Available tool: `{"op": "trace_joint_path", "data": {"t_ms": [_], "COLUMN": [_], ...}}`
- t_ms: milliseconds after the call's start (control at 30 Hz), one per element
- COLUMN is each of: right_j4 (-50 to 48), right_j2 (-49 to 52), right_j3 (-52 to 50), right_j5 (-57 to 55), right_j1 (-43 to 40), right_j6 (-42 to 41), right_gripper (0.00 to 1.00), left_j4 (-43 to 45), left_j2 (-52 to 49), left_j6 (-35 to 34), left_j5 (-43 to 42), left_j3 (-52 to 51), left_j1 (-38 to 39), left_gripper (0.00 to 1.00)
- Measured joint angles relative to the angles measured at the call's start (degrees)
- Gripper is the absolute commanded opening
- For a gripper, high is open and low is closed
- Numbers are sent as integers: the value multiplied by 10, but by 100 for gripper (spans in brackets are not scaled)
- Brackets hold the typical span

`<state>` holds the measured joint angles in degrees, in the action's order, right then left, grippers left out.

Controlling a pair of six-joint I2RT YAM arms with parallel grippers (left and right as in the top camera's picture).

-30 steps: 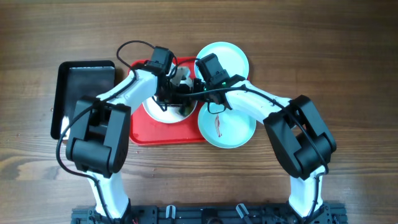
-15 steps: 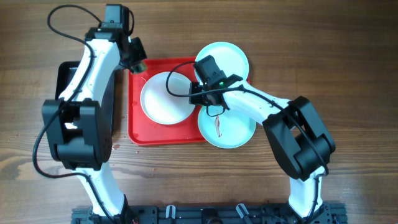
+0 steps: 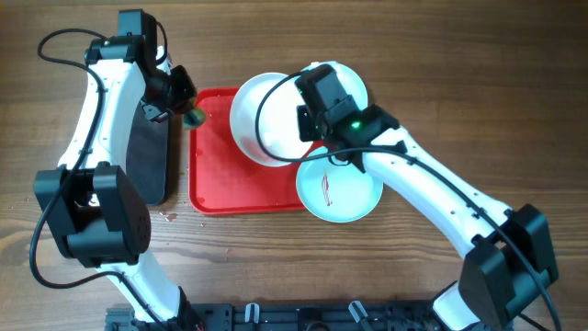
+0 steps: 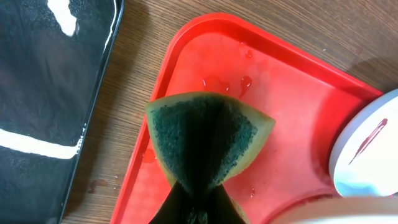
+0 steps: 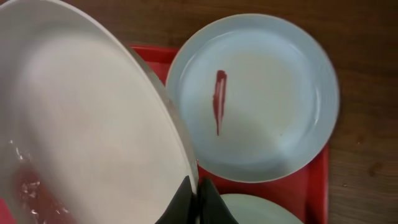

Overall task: Clean dirty plates on tray and stack at the side
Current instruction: 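Lift the white plate with right gripper and place it right of tray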

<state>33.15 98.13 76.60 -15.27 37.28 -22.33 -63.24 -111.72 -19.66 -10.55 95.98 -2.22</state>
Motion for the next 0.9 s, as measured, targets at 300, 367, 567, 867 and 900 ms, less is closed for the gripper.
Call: {"op": "trace_joint_path", "data": {"t_ms": [300, 367, 567, 867, 900], "right_j4": [-47, -64, -142, -247, -247], "right_j2": [0, 0, 0, 0, 0], "right_j3": [0, 0, -1, -1, -1], "right_j5": [-262, -290, -365, -480, -488], "right_j1": [110, 110, 117, 155, 155], "right_j6": [71, 98, 211, 334, 336], "right_gripper": [4, 4, 4, 4, 4], "left_j4": [0, 0, 0, 4, 5], "left_j2": [0, 0, 0, 0, 0], "left_j6": [0, 0, 0, 0, 0], "left_j5": [11, 12, 13, 13, 13], "left_j3": [0, 0, 0, 0, 0], "left_j1": [0, 0, 0, 0, 0], "left_gripper": [4, 4, 4, 4, 4]}}
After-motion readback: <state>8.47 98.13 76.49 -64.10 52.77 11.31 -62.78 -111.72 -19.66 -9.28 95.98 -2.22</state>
